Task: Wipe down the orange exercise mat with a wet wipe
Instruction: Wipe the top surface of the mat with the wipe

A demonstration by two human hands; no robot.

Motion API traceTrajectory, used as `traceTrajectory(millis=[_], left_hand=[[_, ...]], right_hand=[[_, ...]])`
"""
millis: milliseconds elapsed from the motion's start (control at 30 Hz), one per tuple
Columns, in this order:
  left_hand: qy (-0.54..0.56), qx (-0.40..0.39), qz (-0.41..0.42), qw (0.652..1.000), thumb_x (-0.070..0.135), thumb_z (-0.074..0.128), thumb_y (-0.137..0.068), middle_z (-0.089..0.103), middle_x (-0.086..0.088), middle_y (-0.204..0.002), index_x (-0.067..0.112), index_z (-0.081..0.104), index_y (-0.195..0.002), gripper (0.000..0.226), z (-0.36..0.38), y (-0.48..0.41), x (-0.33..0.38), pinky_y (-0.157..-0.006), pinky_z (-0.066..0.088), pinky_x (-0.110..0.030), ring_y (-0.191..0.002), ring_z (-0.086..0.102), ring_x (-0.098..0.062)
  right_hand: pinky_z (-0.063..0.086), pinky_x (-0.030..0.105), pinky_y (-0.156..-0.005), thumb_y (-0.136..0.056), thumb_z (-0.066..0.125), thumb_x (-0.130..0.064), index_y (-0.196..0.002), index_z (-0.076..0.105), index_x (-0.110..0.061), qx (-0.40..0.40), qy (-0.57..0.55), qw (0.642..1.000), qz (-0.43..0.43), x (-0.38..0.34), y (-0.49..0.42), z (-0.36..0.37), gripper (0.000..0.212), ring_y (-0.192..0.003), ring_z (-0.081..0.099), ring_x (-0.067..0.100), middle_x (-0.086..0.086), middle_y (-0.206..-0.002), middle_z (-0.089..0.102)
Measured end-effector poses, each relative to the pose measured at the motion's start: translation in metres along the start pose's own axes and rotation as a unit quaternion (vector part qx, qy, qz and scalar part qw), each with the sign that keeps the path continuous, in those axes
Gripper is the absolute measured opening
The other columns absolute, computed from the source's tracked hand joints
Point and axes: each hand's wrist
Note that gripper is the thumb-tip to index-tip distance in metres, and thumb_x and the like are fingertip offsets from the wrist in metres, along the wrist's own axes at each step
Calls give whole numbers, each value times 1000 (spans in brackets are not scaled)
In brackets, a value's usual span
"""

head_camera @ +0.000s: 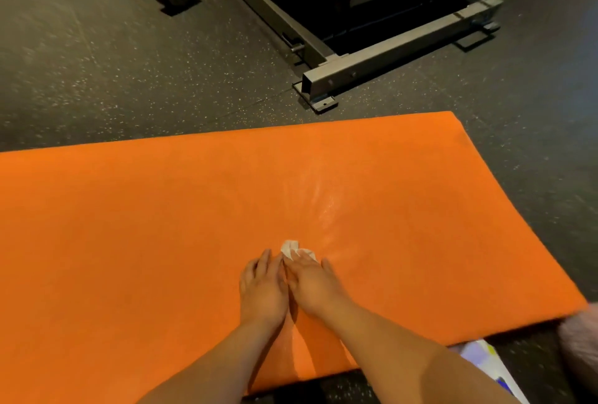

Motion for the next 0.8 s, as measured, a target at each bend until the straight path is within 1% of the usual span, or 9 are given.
traceTrajectory(millis=[133, 267, 333, 433, 500, 567, 600, 700, 800], left_hand=[[-32, -49, -16, 998, 36, 34, -104, 13, 5, -167, 37, 28, -155, 51, -8, 63, -7, -122, 13, -41, -147, 17, -26], [-46, -86, -34, 995, 40, 31, -105, 9, 5, -168, 37, 27, -155, 50, -10, 102, -8, -121, 14, -43, -148, 13, -28], [-42, -99, -34, 994, 43, 29, -106, 9, 5, -168, 36, 28, -155, 50, -10, 117, -10, -121, 13, -43, -148, 12, -28], [-39, -100, -8, 994, 50, 33, -104, 8, 7, -168, 38, 27, -155, 54, -12, 136, -23, -121, 13, -42, -149, 10, -28], [-42, -111, 2, 993, 53, 41, -100, 6, 9, -168, 40, 25, -156, 60, -17, 142, -33, -121, 10, -43, -151, 6, -27], [-47, -131, 10, 990, 52, 49, -94, 5, 9, -167, 40, 25, -155, 67, -21, 147, -35, -122, 8, -43, -152, 3, -26], [-54, -134, 19, 989, 49, 52, -92, 6, 8, -168, 39, 25, -155, 70, -23, 149, -34, -122, 8, -43, -152, 3, -25], [-61, -107, 42, 991, 38, 57, -95, 14, 5, -167, 35, 37, -147, 56, -21, 157, -35, -122, 11, -41, -153, 9, -24], [-28, -75, 39, 996, 34, 61, -96, 25, 7, -164, 33, 53, -129, 34, -22, 157, -42, -121, 15, -39, -151, 17, -22]], right_hand=[[2, 52, -123, -105, 41, -33, -160, 22, -35, -35, 16, 999, 6, -4, 57, 23, 58, -155, 8, 11, -7, -169, 15], [3, 49, -124, -104, 39, -29, -158, 25, -37, -17, -7, 1000, 7, -14, 98, 50, 57, -154, 13, 13, -9, -166, 22], [8, 47, -125, -104, 39, -25, -157, 29, -36, -17, -14, 1000, 4, -18, 110, 61, 55, -153, 18, 17, -8, -165, 27], [18, 43, -123, -104, 43, -30, -155, 37, -35, -3, 4, 1000, -8, -13, 119, 65, 52, -148, 28, 19, -6, -162, 35], [17, 44, -123, -103, 44, -30, -157, 33, -32, 16, 3, 1000, 24, -9, 123, 63, 55, -149, 25, 20, -6, -164, 30], [13, 44, -125, -103, 43, -27, -160, 25, -28, 25, 5, 998, 60, -9, 131, 63, 60, -153, 15, 21, -5, -168, 18], [11, 44, -125, -104, 42, -26, -161, 24, -27, 16, 4, 998, 55, -13, 133, 64, 60, -154, 11, 21, -4, -169, 13], [11, 41, -126, -106, 42, -25, -161, 24, -23, -26, -14, 1000, 2, -28, 137, 74, 58, -155, 10, 21, -1, -169, 13], [13, 42, -125, -104, 45, -24, -160, 25, -27, 3, -22, 1000, 13, -29, 138, 78, 60, -155, 10, 21, -4, -169, 15]])
Point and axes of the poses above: each hand's wrist, its own y-axis away from the middle knuckle, its own z-axis out of the palm, x = y × z
